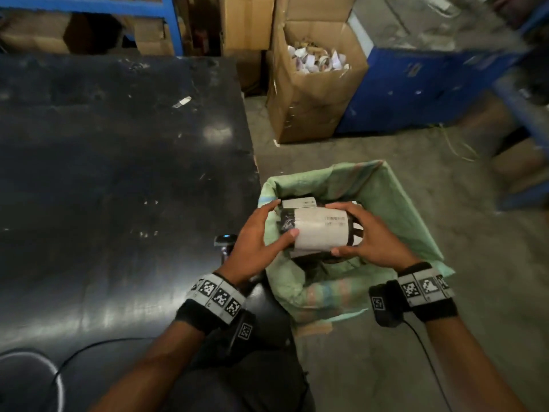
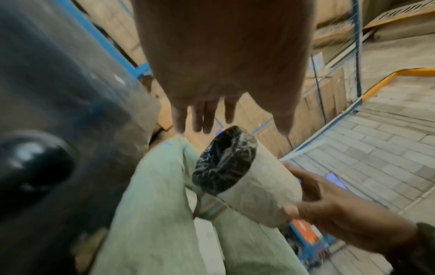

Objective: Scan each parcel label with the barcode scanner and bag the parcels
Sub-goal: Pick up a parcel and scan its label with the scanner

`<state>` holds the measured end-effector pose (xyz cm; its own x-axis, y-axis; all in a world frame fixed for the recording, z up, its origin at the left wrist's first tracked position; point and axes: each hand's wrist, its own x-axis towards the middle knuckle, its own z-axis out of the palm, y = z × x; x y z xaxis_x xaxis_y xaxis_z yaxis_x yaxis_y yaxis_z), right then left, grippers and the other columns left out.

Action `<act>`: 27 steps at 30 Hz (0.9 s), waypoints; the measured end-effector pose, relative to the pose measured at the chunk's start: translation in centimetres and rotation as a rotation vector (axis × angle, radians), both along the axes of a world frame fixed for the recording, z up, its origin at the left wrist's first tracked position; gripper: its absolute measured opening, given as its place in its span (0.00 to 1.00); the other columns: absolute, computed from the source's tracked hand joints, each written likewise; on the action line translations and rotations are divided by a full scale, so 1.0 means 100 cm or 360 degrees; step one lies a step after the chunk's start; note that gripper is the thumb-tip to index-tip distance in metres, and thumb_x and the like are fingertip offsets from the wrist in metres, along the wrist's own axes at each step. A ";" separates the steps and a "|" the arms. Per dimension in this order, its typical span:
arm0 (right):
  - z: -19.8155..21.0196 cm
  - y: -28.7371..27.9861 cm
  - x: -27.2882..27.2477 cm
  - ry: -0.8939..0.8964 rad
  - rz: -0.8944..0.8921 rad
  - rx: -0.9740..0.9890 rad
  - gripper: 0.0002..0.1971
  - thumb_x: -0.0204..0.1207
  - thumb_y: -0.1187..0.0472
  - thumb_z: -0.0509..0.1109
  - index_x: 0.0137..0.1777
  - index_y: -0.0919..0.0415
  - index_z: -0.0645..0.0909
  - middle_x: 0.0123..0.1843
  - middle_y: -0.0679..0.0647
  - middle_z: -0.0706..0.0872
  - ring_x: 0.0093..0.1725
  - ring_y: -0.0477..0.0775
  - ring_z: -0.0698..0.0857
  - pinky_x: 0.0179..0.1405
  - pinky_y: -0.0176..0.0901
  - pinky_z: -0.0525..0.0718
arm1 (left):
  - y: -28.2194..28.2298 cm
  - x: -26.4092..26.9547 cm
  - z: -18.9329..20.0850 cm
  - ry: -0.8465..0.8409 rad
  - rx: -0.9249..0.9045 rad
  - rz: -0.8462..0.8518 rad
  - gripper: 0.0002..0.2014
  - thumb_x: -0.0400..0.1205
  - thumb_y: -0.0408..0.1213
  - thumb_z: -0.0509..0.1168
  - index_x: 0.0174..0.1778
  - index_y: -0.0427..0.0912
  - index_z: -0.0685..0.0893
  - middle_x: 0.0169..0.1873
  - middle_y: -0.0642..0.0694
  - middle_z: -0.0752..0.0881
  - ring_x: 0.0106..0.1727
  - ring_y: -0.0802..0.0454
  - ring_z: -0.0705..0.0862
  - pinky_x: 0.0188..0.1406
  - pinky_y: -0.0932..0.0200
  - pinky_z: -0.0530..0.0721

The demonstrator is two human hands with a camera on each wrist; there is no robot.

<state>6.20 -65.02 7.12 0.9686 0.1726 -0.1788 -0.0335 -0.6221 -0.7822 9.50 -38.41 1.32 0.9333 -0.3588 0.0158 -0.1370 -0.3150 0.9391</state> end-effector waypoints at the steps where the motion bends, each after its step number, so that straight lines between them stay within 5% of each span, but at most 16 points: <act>1: -0.002 -0.019 0.005 0.0027 -0.0042 -0.0048 0.44 0.57 0.62 0.89 0.75 0.52 0.74 0.72 0.49 0.80 0.72 0.46 0.79 0.69 0.41 0.81 | -0.018 0.003 -0.008 -0.0008 0.0094 0.0033 0.39 0.80 0.58 0.69 0.83 0.42 0.69 0.81 0.44 0.73 0.82 0.50 0.71 0.82 0.58 0.66; 6: -0.033 -0.085 0.049 0.0196 -0.0187 -0.0364 0.46 0.53 0.70 0.87 0.72 0.54 0.73 0.67 0.54 0.82 0.66 0.56 0.82 0.65 0.58 0.83 | -0.068 0.009 -0.053 -0.0166 0.0876 0.0111 0.45 0.81 0.61 0.47 0.88 0.32 0.52 0.88 0.32 0.51 0.90 0.35 0.46 0.88 0.38 0.54; 9: -0.061 -0.107 0.083 0.0327 -0.0208 -0.0519 0.46 0.54 0.74 0.85 0.73 0.57 0.70 0.66 0.59 0.81 0.65 0.61 0.81 0.61 0.58 0.84 | -0.073 0.002 -0.065 -0.0186 0.1055 0.0177 0.45 0.82 0.57 0.49 0.88 0.30 0.44 0.89 0.32 0.44 0.90 0.36 0.42 0.89 0.39 0.53; 14: -0.099 -0.127 0.128 0.0346 -0.0278 -0.0720 0.40 0.59 0.77 0.79 0.72 0.60 0.70 0.67 0.63 0.77 0.66 0.65 0.79 0.58 0.45 0.77 | -0.073 0.001 -0.071 -0.0247 0.1121 0.0147 0.46 0.83 0.52 0.58 0.88 0.30 0.42 0.89 0.32 0.43 0.90 0.37 0.40 0.89 0.39 0.53; 18: -0.118 -0.123 0.149 0.0515 -0.0252 -0.0799 0.41 0.61 0.78 0.77 0.73 0.58 0.67 0.64 0.58 0.75 0.60 0.58 0.77 0.58 0.50 0.81 | -0.071 0.001 -0.072 -0.0260 0.1161 0.0113 0.46 0.84 0.51 0.60 0.88 0.31 0.43 0.89 0.33 0.41 0.90 0.38 0.38 0.89 0.39 0.53; 23: -0.151 -0.112 0.140 0.0473 -0.0471 -0.0824 0.35 0.64 0.78 0.69 0.70 0.54 0.69 0.67 0.66 0.72 0.60 0.71 0.79 0.54 0.51 0.78 | -0.071 0.003 -0.075 -0.0248 0.1120 0.0116 0.45 0.83 0.48 0.62 0.88 0.31 0.45 0.89 0.33 0.42 0.90 0.40 0.38 0.89 0.40 0.53; 27: -0.148 -0.106 0.134 0.0485 -0.0562 -0.0830 0.37 0.67 0.75 0.70 0.73 0.47 0.67 0.72 0.66 0.69 0.65 0.72 0.78 0.62 0.56 0.80 | -0.069 0.004 -0.075 -0.0218 0.1057 0.0099 0.45 0.82 0.49 0.62 0.89 0.33 0.45 0.89 0.34 0.42 0.90 0.40 0.39 0.88 0.39 0.55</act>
